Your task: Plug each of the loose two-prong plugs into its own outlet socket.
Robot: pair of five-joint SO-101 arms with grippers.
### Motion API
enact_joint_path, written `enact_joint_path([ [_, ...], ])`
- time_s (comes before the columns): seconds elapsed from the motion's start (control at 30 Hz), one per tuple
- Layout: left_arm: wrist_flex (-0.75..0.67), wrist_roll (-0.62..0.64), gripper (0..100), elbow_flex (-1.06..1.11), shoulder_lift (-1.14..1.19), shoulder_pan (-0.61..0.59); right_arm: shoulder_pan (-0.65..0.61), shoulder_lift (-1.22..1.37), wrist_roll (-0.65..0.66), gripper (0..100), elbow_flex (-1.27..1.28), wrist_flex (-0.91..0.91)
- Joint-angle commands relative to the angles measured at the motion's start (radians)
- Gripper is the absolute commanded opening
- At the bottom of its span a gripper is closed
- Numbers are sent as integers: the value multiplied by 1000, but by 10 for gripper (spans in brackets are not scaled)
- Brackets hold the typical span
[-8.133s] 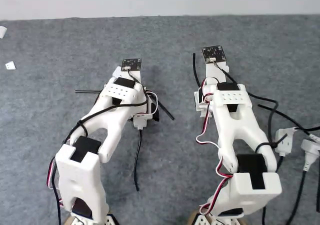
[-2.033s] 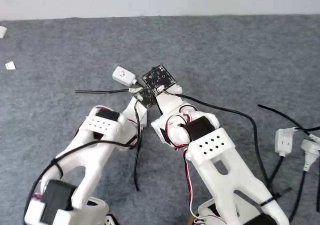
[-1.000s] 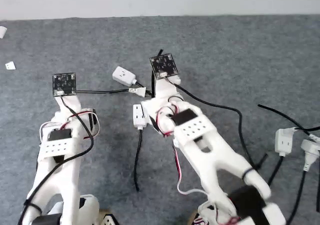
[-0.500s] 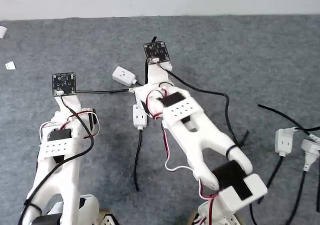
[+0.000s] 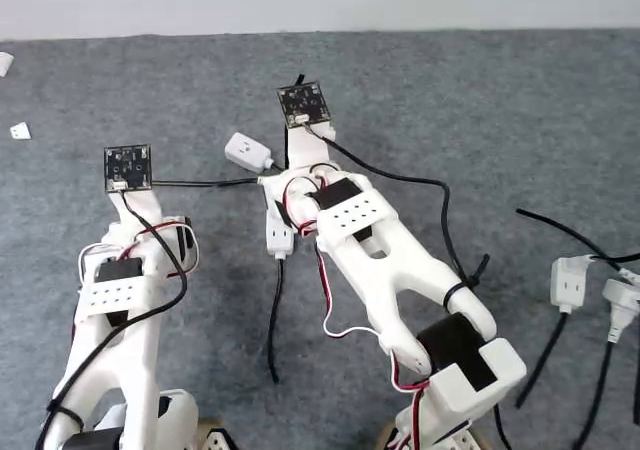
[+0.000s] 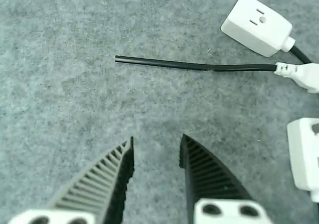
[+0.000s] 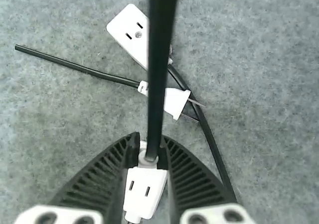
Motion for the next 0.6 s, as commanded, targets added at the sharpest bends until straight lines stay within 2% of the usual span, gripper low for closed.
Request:
enact_joint_path([
  [0.0,-28,2,145,-5,-32,-8,-15,-8,-8,10,-54,18],
  [0.57,-31,0,145,7,-40,-6,13,-16,14,10,-54,48],
])
